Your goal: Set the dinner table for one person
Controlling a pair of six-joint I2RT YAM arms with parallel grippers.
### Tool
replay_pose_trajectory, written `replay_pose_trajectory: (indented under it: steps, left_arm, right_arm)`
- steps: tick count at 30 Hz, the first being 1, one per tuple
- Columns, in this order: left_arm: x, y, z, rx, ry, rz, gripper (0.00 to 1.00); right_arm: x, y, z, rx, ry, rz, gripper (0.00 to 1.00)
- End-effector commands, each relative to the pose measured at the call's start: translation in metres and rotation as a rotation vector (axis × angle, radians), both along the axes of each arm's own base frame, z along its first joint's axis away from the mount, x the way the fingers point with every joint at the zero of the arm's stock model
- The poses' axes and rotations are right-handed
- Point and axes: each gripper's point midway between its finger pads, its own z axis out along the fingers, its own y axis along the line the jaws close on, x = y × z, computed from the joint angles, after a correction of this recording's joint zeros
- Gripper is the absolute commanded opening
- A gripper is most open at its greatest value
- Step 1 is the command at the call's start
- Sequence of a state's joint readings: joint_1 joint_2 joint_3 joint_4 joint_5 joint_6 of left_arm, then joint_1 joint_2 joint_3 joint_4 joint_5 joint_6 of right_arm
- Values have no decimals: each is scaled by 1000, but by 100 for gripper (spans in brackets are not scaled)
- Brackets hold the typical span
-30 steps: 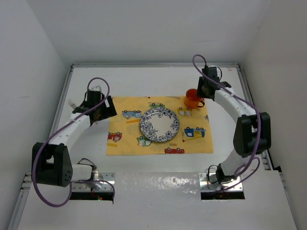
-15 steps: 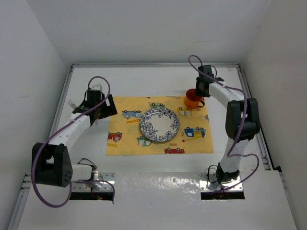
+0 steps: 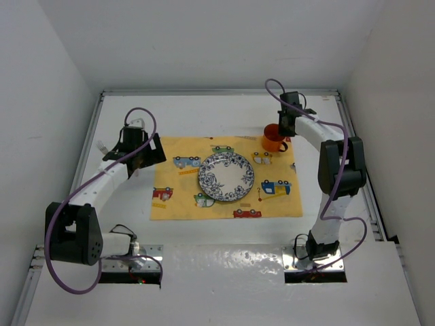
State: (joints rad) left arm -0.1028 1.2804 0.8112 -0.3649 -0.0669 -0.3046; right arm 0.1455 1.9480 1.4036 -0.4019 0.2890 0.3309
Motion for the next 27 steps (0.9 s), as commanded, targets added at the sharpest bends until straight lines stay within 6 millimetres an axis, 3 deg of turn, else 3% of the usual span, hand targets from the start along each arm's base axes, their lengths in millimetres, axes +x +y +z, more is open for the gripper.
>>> replay_pose_trajectory:
  steps: [1,18,23,27]
  left_arm:
    - [14,5,19,9,-78,8,87]
    - [17,4,19,8,-79,-2,87]
    - [16,7,19,21,-77,6,87]
    - [18,10,22,19,-82,22,88]
  right_arm:
    - [14,-17,20,-92,-58,-12,0]
    - [13,-10,14,-100,-40,111,3]
    - [11,-10,12,-97,-32,117,13]
    - [15,-6,27,-80,-60,127,30]
